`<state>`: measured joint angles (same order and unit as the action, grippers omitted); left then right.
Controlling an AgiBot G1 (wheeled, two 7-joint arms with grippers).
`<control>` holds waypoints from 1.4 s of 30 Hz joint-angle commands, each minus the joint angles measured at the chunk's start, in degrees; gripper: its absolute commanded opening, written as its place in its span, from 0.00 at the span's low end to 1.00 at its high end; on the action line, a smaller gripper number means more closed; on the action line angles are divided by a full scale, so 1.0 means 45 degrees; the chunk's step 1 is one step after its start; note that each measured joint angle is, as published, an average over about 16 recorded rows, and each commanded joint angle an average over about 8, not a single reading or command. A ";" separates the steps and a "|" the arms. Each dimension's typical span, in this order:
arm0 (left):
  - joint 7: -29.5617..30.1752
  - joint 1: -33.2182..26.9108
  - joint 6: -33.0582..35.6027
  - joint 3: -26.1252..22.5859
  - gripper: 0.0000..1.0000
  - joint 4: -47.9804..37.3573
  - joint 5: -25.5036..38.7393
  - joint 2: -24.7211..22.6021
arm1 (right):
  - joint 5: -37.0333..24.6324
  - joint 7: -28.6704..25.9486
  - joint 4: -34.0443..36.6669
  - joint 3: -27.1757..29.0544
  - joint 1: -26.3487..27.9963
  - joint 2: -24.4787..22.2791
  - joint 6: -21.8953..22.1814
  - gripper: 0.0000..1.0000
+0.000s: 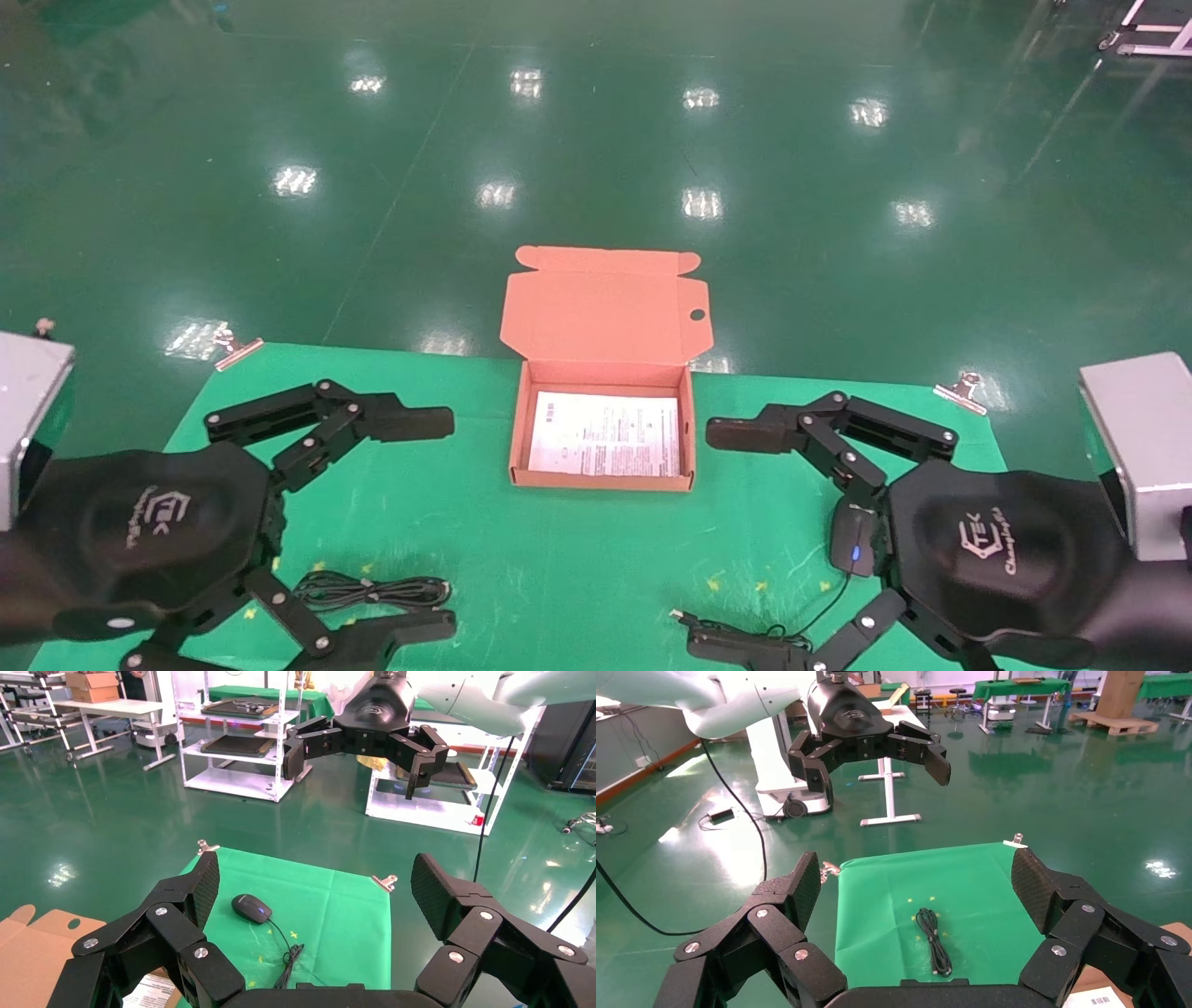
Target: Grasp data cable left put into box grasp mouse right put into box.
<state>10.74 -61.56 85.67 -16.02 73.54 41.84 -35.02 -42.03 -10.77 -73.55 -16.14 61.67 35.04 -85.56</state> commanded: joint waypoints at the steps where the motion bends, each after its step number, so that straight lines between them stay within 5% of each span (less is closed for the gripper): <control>1: 0.0000 0.0000 0.0000 0.0000 1.00 0.0000 0.0000 0.0000 | 0.0000 0.0000 0.0000 0.0000 0.0000 0.0000 0.0000 1.00; 22: 0.0158 -0.0170 -0.0031 -0.0256 1.00 0.0122 0.0499 -0.0020 | -0.0574 0.0072 -0.0049 -0.0129 0.0145 -0.0259 -0.0049 1.00; 33: 0.1198 -0.2186 0.0130 -0.1908 1.00 0.0377 0.4097 -0.0465 | -0.4675 0.0901 -0.0748 -0.1569 0.2185 -0.0471 -0.0654 1.00; 42: 0.1773 -0.3880 0.0334 -0.3707 1.00 0.0376 0.7948 -0.1602 | -0.9234 0.2894 -0.0924 -0.4343 0.4720 0.0353 -0.0911 1.00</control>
<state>17.89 -78.60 86.65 -32.76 75.52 78.11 -42.43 -83.60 1.84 -77.63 -35.75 82.05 36.89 -89.32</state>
